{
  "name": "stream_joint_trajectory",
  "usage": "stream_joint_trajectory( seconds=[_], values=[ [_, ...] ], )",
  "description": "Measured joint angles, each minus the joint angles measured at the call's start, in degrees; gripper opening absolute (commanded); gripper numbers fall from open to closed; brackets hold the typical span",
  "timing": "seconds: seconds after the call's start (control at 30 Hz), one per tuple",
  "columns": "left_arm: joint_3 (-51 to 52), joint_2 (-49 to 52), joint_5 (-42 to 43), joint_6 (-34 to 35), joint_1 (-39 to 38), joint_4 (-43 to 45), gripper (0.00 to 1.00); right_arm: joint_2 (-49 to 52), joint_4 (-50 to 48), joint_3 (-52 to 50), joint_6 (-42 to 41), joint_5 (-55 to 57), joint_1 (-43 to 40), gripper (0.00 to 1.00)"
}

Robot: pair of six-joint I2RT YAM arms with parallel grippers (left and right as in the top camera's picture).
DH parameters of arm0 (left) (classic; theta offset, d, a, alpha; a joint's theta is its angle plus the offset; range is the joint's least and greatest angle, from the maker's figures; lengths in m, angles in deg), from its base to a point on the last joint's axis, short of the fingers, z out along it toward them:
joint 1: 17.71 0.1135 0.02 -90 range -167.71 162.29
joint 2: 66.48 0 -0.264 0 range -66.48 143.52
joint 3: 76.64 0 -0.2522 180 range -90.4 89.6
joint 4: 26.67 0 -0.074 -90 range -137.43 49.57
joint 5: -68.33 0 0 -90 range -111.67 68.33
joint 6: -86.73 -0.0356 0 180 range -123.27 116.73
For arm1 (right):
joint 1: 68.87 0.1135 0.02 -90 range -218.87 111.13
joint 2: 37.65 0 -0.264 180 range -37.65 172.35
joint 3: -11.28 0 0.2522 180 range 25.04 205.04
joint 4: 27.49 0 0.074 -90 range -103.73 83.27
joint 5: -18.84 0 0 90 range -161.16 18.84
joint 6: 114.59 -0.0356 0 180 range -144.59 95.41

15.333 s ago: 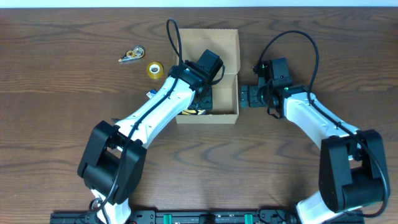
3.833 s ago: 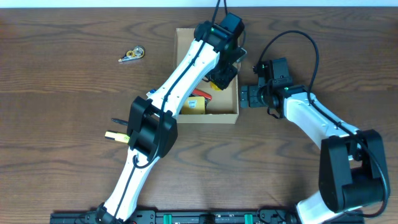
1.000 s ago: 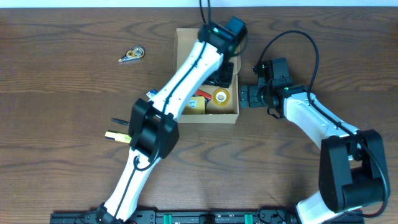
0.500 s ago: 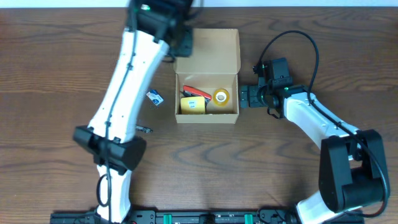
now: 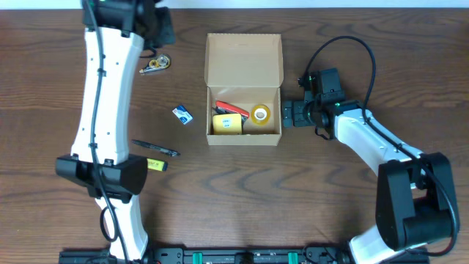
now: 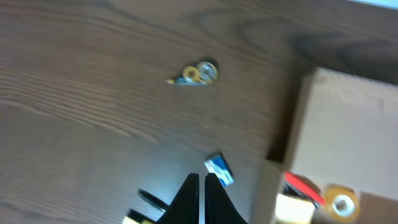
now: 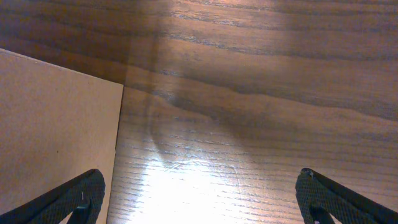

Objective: Pack container
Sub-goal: 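Withdraw the left gripper from the box toward the correction tape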

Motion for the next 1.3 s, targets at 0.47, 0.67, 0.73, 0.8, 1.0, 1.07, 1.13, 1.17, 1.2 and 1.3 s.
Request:
stream_joint_trajectory(
  seconds=[0.47,0.67,0.73,0.8,1.0,1.07,1.13,1.17,1.2,1.3],
  values=[
    [0.0,0.02,-1.44,19.23,7.39,0.28,0.06,0.0,0.0,0.0,0.0,0.0,0.0,0.99],
    [0.0,0.0,-1.44,33.99,7.32,-0.37,0.06,0.0,0.0,0.0,0.0,0.0,0.0,0.99],
    [0.0,0.02,-1.46,38.12,7.32,-0.9,0.06,0.0,0.0,0.0,0.0,0.0,0.0,0.99],
    [0.0,0.13,-1.49,40.96,7.32,-1.05,0.06,0.0,0.0,0.0,0.0,0.0,0.0,0.99],
    [-0.02,4.39,-1.64,49.11,7.39,0.46,0.06,0.0,0.0,0.0,0.0,0.0,0.0,0.99],
    [-0.02,7.3,-1.66,51.41,7.39,2.21,0.06,0.0,0.0,0.0,0.0,0.0,0.0,0.99],
    [-0.02,10.05,-1.53,53.29,7.39,3.89,0.06,0.0,0.0,0.0,0.0,0.0,0.0,0.99],
    [-0.02,11.28,-1.33,54.03,7.39,4.42,0.06,0.0,0.0,0.0,0.0,0.0,0.0,0.99],
    [-0.02,12.48,-1.05,54.95,7.39,4.87,0.06,0.0,0.0,0.0,0.0,0.0,0.0,0.99],
    [-0.02,14.91,-0.22,56.81,7.39,5.22,0.06,0.0,0.0,0.0,0.0,0.0,0.0,0.99]
  ],
)
